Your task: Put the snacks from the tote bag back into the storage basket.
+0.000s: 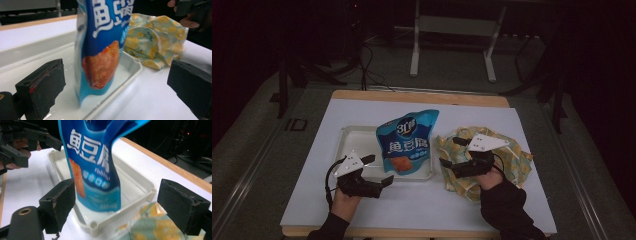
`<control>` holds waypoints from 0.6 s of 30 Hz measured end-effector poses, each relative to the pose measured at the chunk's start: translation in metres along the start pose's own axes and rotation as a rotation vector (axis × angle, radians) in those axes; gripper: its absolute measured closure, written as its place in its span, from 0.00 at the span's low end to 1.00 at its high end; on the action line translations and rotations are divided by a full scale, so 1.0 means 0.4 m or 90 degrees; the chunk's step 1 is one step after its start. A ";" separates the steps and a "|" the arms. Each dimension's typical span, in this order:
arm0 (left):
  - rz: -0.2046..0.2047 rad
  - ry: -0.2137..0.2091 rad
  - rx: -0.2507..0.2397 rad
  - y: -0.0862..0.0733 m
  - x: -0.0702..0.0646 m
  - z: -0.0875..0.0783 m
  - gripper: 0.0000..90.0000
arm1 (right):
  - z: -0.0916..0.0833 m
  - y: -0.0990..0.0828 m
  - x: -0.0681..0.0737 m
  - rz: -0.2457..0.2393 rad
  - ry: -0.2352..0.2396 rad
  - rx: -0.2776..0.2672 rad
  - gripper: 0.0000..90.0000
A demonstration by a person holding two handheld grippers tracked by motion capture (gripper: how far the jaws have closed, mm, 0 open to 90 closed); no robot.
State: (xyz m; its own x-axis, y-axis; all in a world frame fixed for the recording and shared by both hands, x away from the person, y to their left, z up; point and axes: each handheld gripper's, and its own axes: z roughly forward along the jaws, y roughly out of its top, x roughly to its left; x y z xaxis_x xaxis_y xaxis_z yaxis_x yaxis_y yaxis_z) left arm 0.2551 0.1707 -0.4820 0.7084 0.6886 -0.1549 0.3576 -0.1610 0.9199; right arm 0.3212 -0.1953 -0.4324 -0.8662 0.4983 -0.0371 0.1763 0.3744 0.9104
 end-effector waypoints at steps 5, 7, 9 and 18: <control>0.004 -0.021 0.002 -0.013 -0.019 0.006 0.02 | -0.028 -0.034 -0.007 0.017 -0.010 -0.002 0.17; 0.007 -0.027 0.007 -0.016 -0.027 0.011 0.02 | -0.039 -0.047 -0.007 0.016 -0.013 0.000 0.17; 0.008 -0.037 0.010 -0.017 -0.033 0.016 0.02 | -0.049 -0.061 -0.007 0.021 -0.014 0.004 0.17; 0.025 -0.080 0.009 -0.020 -0.062 0.037 0.02 | -0.101 -0.116 -0.002 0.028 -0.036 0.010 0.16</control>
State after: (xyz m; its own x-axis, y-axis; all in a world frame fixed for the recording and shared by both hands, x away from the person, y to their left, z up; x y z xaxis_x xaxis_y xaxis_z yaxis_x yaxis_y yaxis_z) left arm 0.2439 0.1445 -0.4909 0.7918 0.5884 -0.1639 0.3365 -0.1963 0.9210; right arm 0.2949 -0.2446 -0.4580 -0.8297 0.5579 -0.0205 0.2216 0.3629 0.9051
